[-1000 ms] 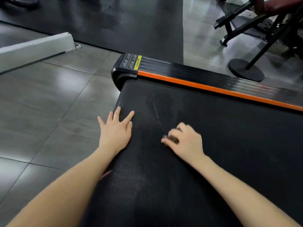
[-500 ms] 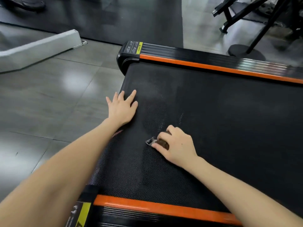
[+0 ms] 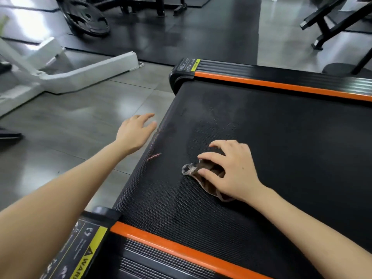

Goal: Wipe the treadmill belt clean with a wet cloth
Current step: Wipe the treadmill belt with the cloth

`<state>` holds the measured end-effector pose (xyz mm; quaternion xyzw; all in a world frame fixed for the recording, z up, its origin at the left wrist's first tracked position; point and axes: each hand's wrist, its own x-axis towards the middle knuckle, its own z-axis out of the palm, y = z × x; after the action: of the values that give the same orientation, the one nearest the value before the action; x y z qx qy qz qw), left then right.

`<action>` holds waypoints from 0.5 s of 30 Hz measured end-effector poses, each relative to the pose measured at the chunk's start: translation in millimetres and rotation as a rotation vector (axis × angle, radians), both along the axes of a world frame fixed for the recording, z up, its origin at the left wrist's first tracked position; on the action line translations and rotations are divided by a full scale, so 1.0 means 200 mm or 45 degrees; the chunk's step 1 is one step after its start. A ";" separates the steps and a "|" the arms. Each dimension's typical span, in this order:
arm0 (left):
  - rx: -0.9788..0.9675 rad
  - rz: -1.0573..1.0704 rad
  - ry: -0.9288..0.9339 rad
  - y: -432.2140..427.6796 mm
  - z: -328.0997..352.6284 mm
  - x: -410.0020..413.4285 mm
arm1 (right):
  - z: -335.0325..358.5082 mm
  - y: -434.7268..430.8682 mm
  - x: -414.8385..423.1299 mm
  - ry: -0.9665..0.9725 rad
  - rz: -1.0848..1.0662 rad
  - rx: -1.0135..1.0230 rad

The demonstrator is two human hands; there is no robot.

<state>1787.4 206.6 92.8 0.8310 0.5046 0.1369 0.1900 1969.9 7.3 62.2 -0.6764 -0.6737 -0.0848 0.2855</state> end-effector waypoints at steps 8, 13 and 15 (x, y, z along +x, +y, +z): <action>-0.117 -0.051 0.091 -0.05 -0.02 -0.10 | 0.00 -0.01 -0.01 -0.073 0.220 -0.459; -0.135 -0.090 0.049 0.03 -0.09 0.01 | -0.03 -0.03 -0.02 -0.055 0.207 -0.368; -0.094 -0.133 0.063 0.10 -0.13 0.08 | -0.06 0.01 -0.03 -0.037 0.133 -0.275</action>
<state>1803.6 226.5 67.6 0.8518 0.4696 0.0875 0.2150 1964.5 9.2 49.2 -0.6659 -0.7173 -0.0064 0.2051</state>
